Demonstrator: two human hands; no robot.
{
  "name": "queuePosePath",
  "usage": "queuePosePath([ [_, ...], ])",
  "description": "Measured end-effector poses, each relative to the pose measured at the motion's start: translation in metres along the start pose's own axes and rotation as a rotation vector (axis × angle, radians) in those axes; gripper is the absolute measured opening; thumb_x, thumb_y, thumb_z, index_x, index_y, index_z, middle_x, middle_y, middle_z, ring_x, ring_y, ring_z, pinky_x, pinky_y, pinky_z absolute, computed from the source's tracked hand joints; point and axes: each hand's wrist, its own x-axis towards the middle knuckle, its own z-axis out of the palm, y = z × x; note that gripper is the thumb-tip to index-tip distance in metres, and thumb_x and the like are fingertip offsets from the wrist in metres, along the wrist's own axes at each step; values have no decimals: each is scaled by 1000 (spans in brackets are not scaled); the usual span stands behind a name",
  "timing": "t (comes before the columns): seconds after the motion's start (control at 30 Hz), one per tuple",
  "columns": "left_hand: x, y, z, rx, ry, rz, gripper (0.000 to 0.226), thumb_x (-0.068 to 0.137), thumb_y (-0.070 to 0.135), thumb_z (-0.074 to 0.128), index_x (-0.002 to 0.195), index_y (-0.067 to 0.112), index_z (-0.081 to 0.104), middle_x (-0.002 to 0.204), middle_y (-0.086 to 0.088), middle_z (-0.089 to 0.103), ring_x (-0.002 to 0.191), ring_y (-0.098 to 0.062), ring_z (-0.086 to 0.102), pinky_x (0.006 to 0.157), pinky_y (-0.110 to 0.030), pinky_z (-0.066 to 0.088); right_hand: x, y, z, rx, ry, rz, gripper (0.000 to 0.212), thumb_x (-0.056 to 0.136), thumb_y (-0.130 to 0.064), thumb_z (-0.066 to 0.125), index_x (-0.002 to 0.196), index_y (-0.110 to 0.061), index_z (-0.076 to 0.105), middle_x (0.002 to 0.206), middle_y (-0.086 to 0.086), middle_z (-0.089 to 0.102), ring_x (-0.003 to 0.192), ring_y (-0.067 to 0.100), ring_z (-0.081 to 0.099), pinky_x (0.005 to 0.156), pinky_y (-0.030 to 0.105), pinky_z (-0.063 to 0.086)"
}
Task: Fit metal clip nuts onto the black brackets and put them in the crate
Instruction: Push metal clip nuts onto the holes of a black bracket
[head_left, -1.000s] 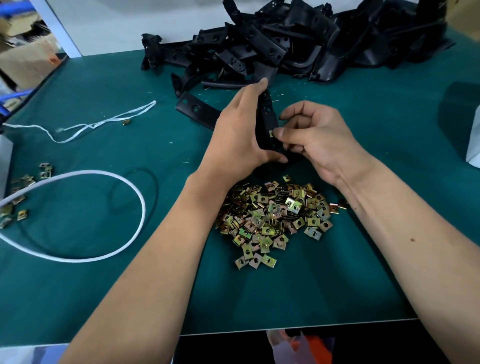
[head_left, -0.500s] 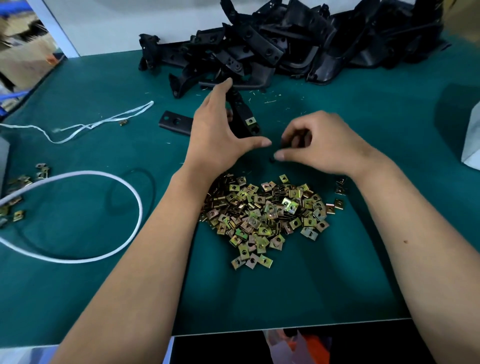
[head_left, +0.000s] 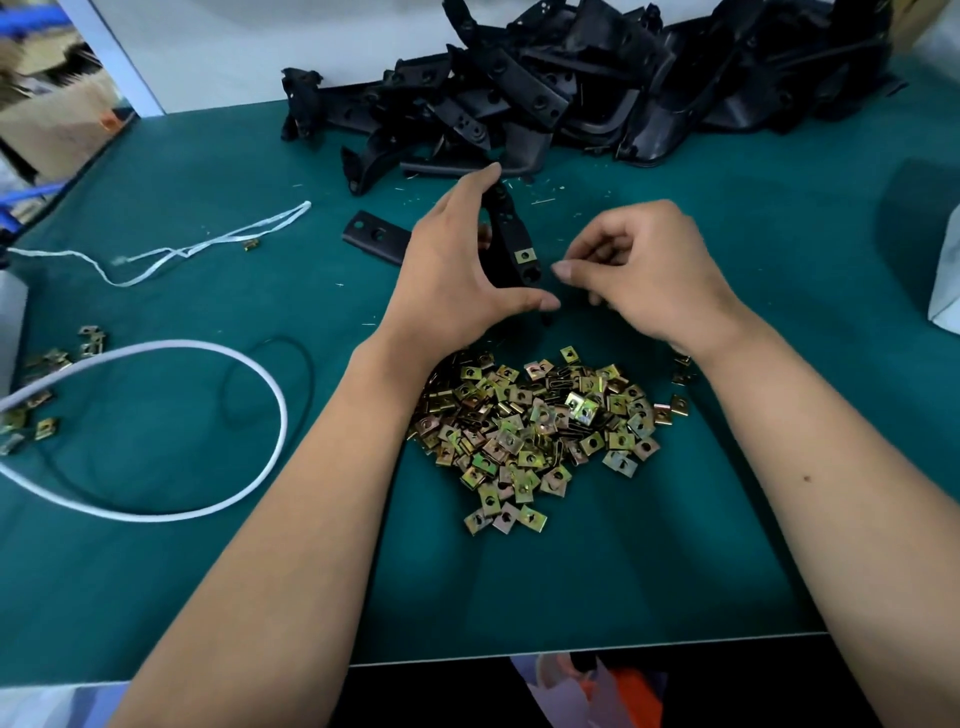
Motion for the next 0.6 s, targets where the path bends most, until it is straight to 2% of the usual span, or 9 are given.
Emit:
queuePosePath([
  [0.2, 0, 0, 2, -35, -30, 31, 124, 51, 56, 97, 154, 16, 39, 144, -1, 55, 127, -17, 57, 109, -37, 48, -2, -2, 6, 237, 93, 61, 14, 89, -24, 80, 84, -16, 70, 60, -1, 68, 44, 11, 56, 45, 21, 43],
  [0.27, 0, 0, 2, -39, -43, 52, 124, 51, 57, 97, 153, 16, 40, 144, 0, 55, 131, -15, 54, 112, -37, 46, -1, -4, 5, 347, 105, 86, 10, 89, -18, 80, 85, -15, 72, 64, 1, 69, 50, 12, 59, 45, 21, 44],
  [0.37, -1, 1, 4, -42, -58, 72, 126, 50, 59, 96, 154, 15, 40, 147, 2, 54, 135, -13, 50, 115, -35, 42, -1, -7, 4, 512, 83, 126, 5, 91, -4, 75, 91, -9, 76, 74, 4, 73, 62, 13, 67, 53, 21, 50],
  [0.5, -2, 2, 7, -44, -65, 96, 126, 51, 60, 96, 154, 14, 39, 149, 2, 54, 137, -13, 50, 115, -37, 42, -2, -9, 4, 571, 72, 130, 13, 89, 0, 75, 99, -9, 72, 80, 10, 77, 67, 17, 70, 59, 23, 54],
  [0.6, -2, 3, 6, -61, -62, 100, 126, 50, 57, 98, 153, 14, 40, 146, 1, 55, 133, -15, 54, 112, -39, 46, -2, -9, 5, 590, 94, 131, 10, 86, -1, 79, 93, -6, 73, 78, 12, 76, 65, 18, 71, 58, 22, 53],
])
